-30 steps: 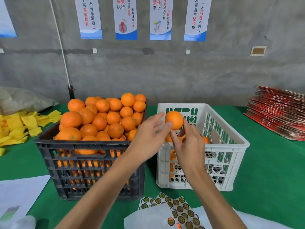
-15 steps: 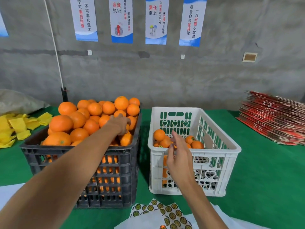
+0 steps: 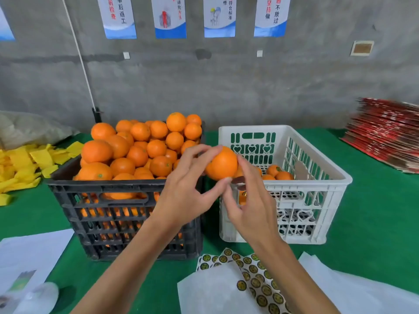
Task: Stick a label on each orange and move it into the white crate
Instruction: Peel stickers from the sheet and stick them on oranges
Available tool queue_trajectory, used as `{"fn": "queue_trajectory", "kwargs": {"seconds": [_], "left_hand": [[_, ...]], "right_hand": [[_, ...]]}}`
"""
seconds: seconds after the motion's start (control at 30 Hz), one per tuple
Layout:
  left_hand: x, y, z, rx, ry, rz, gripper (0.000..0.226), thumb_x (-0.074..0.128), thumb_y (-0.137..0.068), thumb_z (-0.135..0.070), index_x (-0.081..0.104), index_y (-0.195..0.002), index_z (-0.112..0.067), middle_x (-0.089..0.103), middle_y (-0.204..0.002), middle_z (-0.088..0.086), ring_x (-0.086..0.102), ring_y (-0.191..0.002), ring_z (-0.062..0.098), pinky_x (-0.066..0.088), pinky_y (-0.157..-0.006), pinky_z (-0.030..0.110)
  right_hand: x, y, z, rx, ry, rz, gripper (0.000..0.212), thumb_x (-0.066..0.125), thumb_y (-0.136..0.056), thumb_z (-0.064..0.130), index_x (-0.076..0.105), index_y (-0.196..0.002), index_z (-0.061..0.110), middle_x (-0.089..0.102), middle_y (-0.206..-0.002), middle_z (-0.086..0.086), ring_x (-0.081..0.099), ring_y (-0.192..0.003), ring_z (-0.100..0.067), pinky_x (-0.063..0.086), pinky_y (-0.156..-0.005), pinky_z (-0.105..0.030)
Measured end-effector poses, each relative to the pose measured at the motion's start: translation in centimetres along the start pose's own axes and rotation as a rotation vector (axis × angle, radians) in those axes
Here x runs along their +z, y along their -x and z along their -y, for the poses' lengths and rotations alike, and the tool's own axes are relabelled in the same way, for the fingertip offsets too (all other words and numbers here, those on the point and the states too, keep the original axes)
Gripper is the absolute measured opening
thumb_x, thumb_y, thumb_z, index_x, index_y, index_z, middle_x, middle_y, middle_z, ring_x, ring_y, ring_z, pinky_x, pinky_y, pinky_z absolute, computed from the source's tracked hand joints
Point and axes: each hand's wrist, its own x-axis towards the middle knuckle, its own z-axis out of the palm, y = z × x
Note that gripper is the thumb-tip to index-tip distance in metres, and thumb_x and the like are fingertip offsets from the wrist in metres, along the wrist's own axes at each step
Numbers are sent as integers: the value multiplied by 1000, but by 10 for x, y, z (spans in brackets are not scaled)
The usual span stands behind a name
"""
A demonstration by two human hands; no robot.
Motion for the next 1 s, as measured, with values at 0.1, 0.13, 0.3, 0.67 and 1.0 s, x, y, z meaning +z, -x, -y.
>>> {"fn": "queue_trajectory", "kwargs": {"seconds": [0.1, 0.13, 0.3, 0.67, 1.0], "left_hand": [[9, 47, -13, -51, 74, 12, 59, 77, -95, -36, 55, -146, -16, 52, -143, 12, 51, -133, 7, 42, -106, 16], [12, 63, -16, -98, 116, 27, 60, 78, -93, -36, 54, -146, -19, 52, -144, 10, 51, -135, 9, 42, -106, 16], [47, 139, -26, -429, 295, 117, 64, 77, -88, -42, 51, -146, -34, 45, -141, -4, 59, -112, 14, 51, -81, 15], [80, 196, -21, -973, 356, 135, 49, 58, -79, -77, 42, -121, -57, 36, -120, -42, 55, -110, -9, 48, -81, 6], [77, 198, -22, -952, 377, 111, 45, 61, -83, -70, 43, -122, -56, 40, -119, -40, 58, -107, -4, 48, -82, 7]], "right_hand": [[-2, 36, -1, -38, -53, 41, 60, 62, -100, 26, 41, -152, 3, 46, -154, -9, 54, -136, -21, 58, -95, -31], [-4, 50, -3, -33, -76, 72, 60, 63, -100, 25, 42, -151, 1, 46, -154, -10, 52, -137, -22, 58, -95, -34], [-11, 114, -27, 89, -119, 372, 68, 71, -97, 24, 39, -153, 2, 44, -157, -9, 48, -142, -20, 52, -107, -36], [-48, 169, -70, 183, 31, 933, 69, 55, -90, 76, 59, -143, 32, 37, -154, 33, 27, -144, 12, 26, -121, -23], [-37, 174, -70, 221, -9, 817, 48, 66, -97, 46, 70, -132, 13, 60, -139, 15, 48, -127, -3, 38, -111, -24]]}}
